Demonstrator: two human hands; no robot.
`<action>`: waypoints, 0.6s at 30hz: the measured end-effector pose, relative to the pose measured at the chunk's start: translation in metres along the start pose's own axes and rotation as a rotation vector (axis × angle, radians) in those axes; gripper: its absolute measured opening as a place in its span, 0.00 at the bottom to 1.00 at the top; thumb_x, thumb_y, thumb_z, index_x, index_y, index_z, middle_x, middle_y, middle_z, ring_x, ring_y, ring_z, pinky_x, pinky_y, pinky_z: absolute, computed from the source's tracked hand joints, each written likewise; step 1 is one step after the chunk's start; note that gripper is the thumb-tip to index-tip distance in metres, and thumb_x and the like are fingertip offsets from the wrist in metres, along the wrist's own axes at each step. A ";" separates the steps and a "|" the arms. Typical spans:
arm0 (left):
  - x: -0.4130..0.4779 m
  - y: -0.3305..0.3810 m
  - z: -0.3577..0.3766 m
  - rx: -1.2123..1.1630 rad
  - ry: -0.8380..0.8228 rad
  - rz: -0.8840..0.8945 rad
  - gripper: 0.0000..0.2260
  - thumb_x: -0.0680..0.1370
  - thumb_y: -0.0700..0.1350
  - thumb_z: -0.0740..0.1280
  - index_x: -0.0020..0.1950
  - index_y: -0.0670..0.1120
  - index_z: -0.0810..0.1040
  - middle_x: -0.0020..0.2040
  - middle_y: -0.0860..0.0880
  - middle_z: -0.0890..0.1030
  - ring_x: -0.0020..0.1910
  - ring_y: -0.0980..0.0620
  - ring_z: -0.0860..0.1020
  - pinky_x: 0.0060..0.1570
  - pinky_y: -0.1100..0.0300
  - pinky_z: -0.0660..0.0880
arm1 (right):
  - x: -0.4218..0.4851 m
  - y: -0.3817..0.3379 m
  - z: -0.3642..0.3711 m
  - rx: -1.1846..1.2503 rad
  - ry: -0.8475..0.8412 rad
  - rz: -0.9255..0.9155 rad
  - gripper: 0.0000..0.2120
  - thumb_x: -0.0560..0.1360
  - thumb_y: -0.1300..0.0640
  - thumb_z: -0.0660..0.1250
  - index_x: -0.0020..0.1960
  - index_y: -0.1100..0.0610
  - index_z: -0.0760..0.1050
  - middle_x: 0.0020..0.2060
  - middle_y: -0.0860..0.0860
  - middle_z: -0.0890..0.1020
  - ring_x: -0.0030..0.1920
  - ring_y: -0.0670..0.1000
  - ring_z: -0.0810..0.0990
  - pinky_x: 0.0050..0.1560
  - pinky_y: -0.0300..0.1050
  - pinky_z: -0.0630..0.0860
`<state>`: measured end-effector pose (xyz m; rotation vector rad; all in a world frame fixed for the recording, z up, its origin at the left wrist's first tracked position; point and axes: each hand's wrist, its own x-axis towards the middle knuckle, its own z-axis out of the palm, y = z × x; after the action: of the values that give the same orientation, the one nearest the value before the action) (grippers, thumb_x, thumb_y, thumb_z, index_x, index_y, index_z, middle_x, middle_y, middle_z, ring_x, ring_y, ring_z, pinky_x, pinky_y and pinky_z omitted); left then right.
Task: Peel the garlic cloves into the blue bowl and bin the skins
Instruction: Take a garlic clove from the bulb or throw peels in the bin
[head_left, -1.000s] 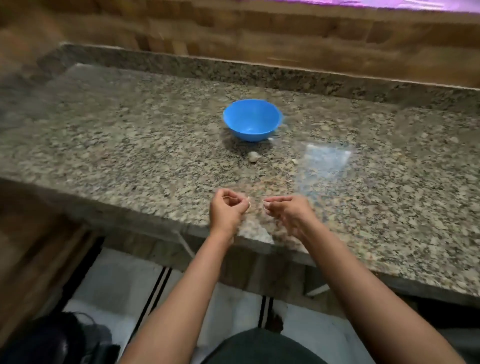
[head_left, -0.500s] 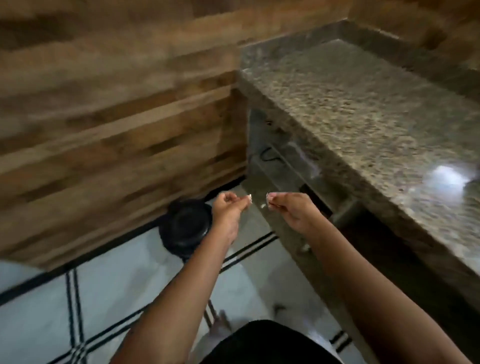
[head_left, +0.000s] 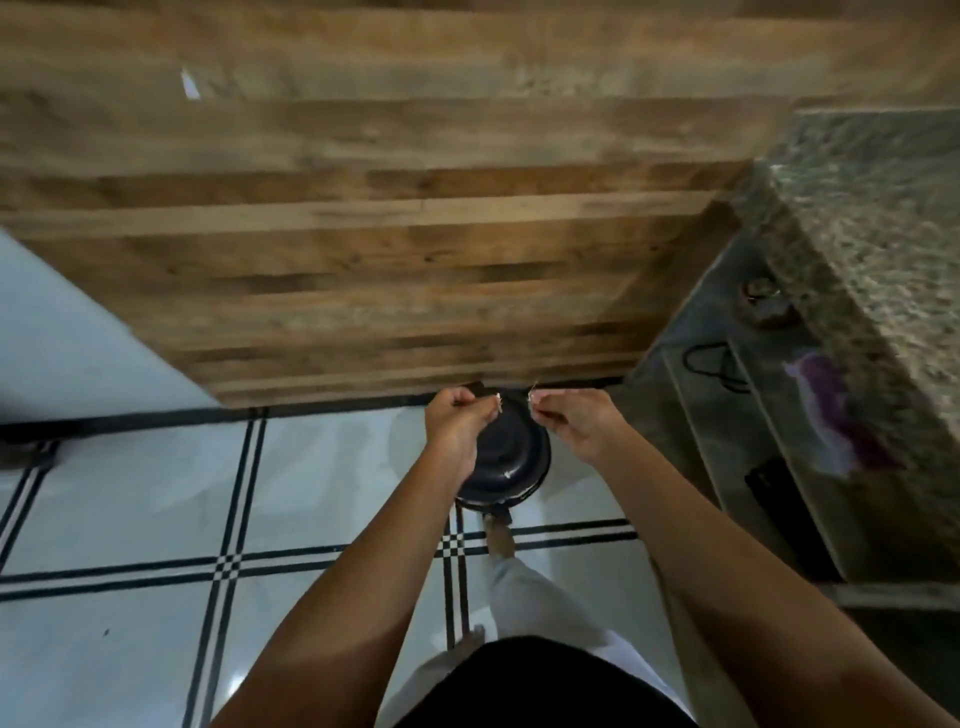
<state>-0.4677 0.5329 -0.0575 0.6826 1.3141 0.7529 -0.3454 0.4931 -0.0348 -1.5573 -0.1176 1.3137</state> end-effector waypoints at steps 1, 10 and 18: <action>0.010 -0.001 0.000 0.024 0.010 -0.017 0.14 0.71 0.31 0.70 0.36 0.46 0.68 0.34 0.46 0.76 0.36 0.50 0.76 0.48 0.56 0.76 | 0.010 0.000 0.004 -0.010 0.001 0.011 0.04 0.72 0.74 0.65 0.43 0.68 0.76 0.37 0.57 0.78 0.38 0.50 0.78 0.33 0.36 0.78; 0.102 -0.044 0.015 0.152 0.139 -0.251 0.13 0.70 0.30 0.70 0.34 0.45 0.71 0.36 0.47 0.75 0.39 0.48 0.74 0.46 0.57 0.74 | 0.121 0.032 0.005 -0.112 0.184 0.215 0.09 0.72 0.76 0.63 0.36 0.66 0.75 0.34 0.55 0.76 0.36 0.52 0.76 0.60 0.53 0.74; 0.182 -0.076 0.039 0.112 0.178 -0.355 0.12 0.77 0.28 0.59 0.40 0.38 0.77 0.39 0.43 0.77 0.38 0.47 0.76 0.43 0.58 0.75 | 0.211 0.061 -0.004 -0.154 0.228 0.263 0.14 0.75 0.73 0.58 0.37 0.57 0.69 0.35 0.52 0.73 0.35 0.48 0.73 0.42 0.42 0.76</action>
<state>-0.4046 0.6339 -0.2201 0.4589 1.5974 0.4605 -0.2907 0.5981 -0.2194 -1.8921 0.1373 1.3410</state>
